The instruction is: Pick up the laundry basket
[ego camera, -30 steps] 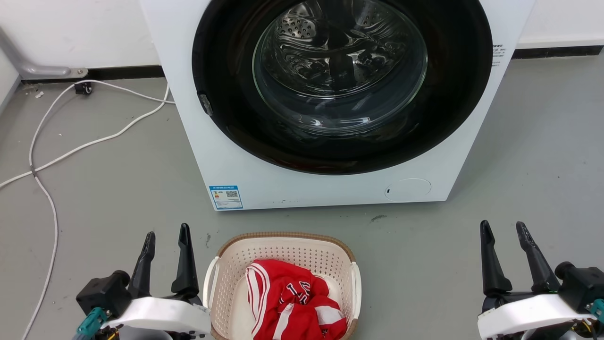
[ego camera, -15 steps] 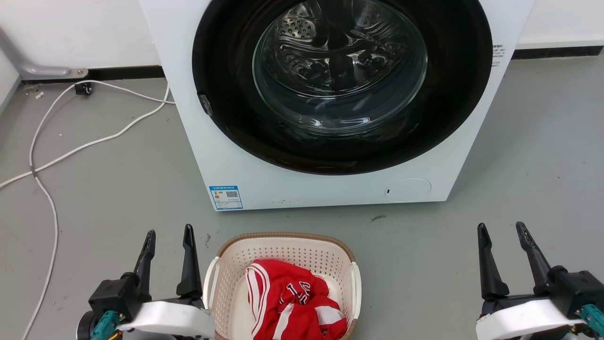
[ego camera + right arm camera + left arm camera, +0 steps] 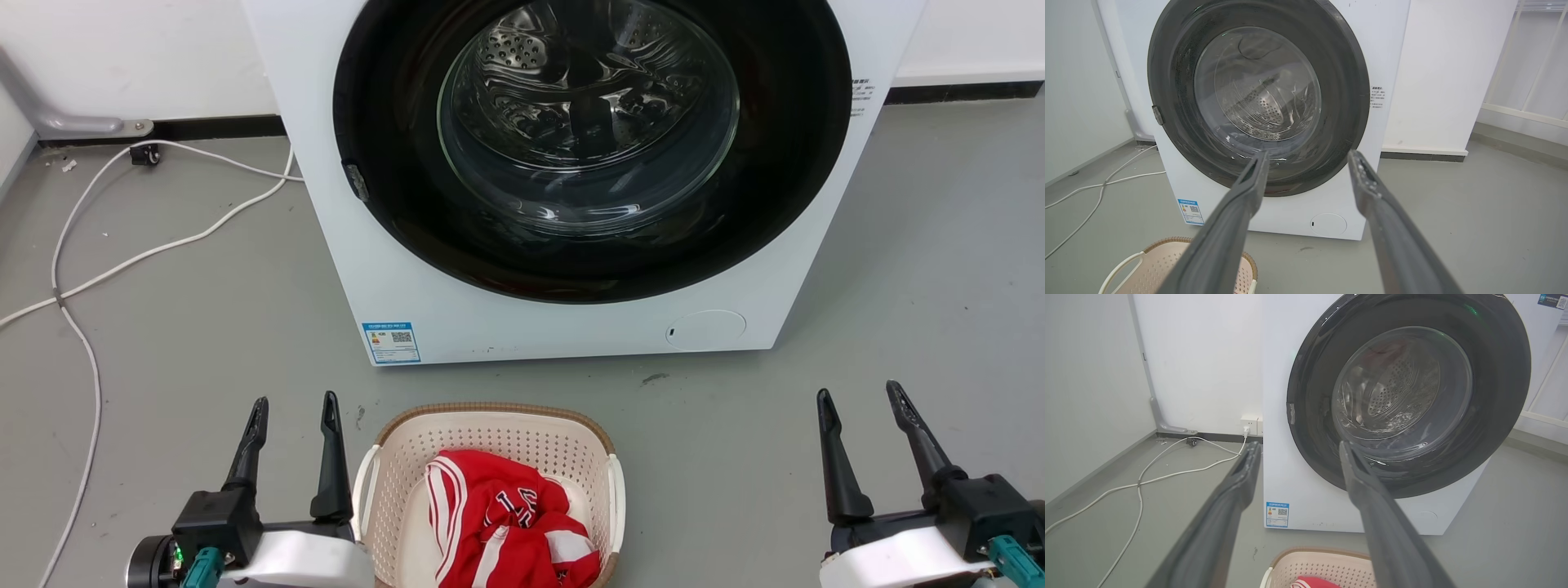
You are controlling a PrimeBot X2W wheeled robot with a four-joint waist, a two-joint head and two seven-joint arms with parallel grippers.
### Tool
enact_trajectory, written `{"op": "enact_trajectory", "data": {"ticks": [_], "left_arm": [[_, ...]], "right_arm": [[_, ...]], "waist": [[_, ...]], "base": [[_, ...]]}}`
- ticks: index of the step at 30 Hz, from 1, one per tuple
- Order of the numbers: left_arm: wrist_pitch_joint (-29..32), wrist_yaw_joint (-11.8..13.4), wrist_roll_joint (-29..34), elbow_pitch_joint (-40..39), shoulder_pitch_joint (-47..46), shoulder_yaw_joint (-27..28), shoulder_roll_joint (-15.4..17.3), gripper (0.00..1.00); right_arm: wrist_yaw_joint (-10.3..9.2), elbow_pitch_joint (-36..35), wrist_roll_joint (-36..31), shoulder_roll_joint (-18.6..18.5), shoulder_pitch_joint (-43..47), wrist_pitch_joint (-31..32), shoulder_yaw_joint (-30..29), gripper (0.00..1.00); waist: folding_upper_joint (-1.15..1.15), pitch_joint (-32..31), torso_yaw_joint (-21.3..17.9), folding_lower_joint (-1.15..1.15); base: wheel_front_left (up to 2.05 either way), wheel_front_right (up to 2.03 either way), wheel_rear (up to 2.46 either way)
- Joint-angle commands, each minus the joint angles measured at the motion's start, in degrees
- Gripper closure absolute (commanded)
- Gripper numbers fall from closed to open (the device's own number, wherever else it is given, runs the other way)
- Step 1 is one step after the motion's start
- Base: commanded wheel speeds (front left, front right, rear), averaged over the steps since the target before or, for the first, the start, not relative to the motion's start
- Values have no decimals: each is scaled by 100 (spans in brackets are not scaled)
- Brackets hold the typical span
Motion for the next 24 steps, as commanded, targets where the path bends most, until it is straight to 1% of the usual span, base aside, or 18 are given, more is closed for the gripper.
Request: {"op": "enact_trajectory", "data": {"ticks": [1,9,24], "left_arm": [[-48,31,126,-43,65,-6,17,0],[-132,116,461,-55,104,-44,18,0],[-129,152,419,-12,133,-27,17,0]], "right_arm": [[-2,-46,-97,-18,79,-33,7,0],[-2,-52,-323,-18,126,-119,37,0],[-2,-3,-218,-17,137,-112,75,0]], "waist": [[0,-3,-2,0],[0,-10,1,0],[0,-11,9,0]], "base": [[0,0,0],[0,0,0],[0,0,0]]}}
